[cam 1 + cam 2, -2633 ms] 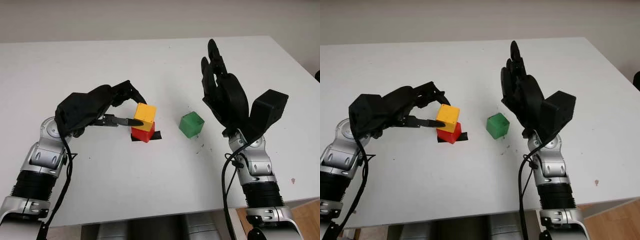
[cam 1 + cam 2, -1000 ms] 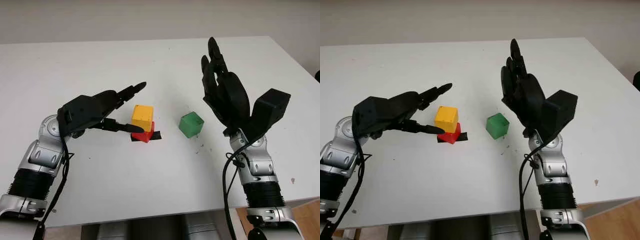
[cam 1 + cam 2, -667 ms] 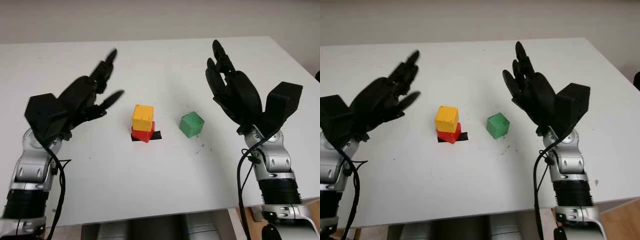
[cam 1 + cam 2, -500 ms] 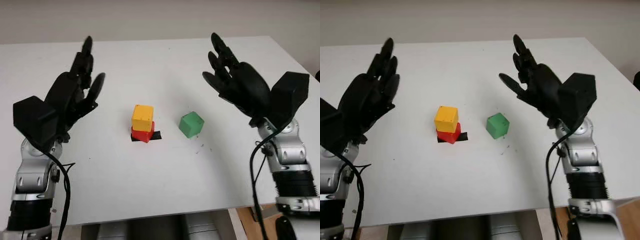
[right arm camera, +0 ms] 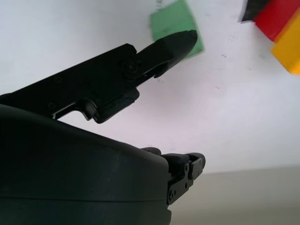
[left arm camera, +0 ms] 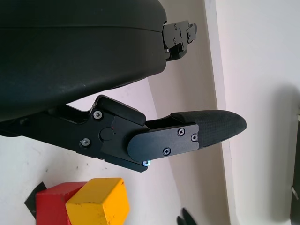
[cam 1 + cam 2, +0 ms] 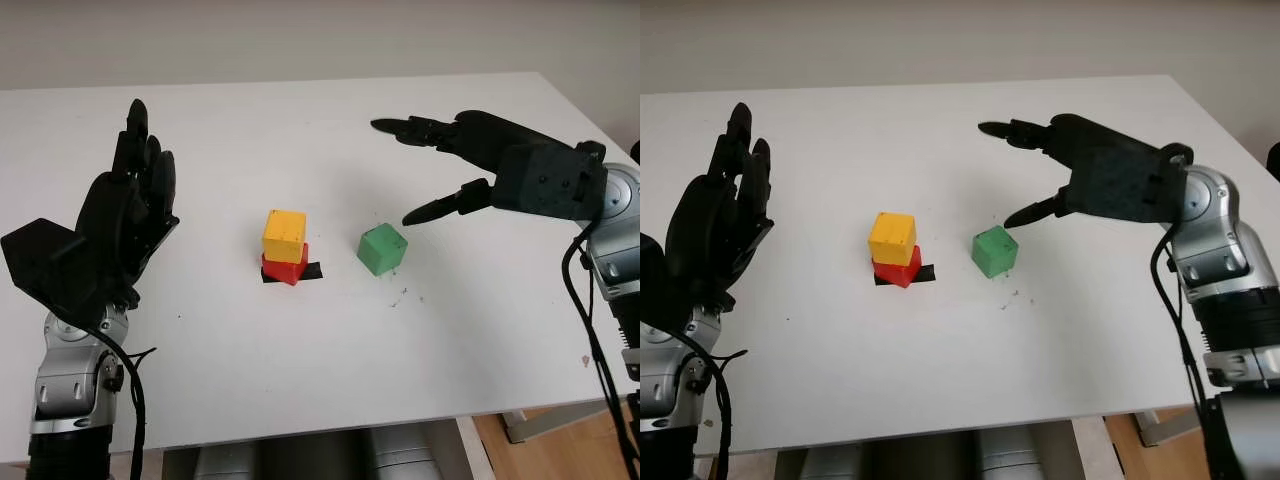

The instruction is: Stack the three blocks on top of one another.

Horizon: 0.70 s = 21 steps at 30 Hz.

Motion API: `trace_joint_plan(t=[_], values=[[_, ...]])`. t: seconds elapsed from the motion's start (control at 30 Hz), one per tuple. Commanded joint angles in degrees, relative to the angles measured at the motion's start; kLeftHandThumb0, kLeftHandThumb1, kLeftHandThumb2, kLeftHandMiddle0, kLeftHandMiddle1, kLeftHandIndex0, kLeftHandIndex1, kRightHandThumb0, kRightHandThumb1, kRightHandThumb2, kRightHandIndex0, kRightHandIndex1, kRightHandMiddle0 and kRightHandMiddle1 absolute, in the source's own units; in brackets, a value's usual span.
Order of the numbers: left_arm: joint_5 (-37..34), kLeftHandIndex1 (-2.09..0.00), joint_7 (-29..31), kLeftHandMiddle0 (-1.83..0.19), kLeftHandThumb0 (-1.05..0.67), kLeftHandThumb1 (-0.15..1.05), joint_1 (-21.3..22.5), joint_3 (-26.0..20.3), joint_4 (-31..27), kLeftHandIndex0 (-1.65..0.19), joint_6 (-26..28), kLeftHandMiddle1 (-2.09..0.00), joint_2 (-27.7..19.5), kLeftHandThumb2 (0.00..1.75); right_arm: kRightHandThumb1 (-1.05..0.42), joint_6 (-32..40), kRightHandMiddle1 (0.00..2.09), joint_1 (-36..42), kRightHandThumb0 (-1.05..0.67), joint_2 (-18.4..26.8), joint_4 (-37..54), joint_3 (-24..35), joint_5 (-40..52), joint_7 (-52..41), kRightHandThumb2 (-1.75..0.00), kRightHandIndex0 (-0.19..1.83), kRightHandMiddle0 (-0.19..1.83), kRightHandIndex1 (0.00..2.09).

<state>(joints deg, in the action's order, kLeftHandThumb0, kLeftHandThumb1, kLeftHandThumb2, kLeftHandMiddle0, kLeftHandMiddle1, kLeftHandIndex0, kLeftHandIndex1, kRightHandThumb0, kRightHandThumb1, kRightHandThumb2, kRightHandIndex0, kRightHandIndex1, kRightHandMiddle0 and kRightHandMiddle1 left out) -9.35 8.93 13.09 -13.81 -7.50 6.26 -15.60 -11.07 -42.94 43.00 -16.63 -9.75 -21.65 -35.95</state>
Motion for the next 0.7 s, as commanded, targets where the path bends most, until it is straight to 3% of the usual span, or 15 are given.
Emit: trace_joint_plan(t=[0.0,0.3,0.67], values=[[0.1,-0.02,-0.4,0.19,-0.77,1.05,-0.4,0.0,0.2,0.19,-0.9,0.00,0.2,0.61,-0.81,-2.7,0.12,-1.0,-0.65,1.2,0.5,-1.2,-2.0,0.9,-0.05,0.31,0.37,0.13],[-0.4,-0.02,-1.0,0.19,-0.78,1.05,-0.2,0.5,-0.2,0.19,0.3,-0.01,1.1,0.58,-0.79,-13.3,0.12,-0.4,-0.74,0.9,-0.9,-4.8,-12.3,9.3,-0.05,0.41,0.50,0.13],[0.3,-0.01,-1.2,0.19,-0.78,1.05,-0.6,1.2,-0.9,0.19,0.5,-0.01,1.2,0.58,-0.83,-17.4,0.10,1.7,-0.73,-0.5,-3.6,-7.2,-16.6,15.4,-0.07,0.39,0.53,0.09]])
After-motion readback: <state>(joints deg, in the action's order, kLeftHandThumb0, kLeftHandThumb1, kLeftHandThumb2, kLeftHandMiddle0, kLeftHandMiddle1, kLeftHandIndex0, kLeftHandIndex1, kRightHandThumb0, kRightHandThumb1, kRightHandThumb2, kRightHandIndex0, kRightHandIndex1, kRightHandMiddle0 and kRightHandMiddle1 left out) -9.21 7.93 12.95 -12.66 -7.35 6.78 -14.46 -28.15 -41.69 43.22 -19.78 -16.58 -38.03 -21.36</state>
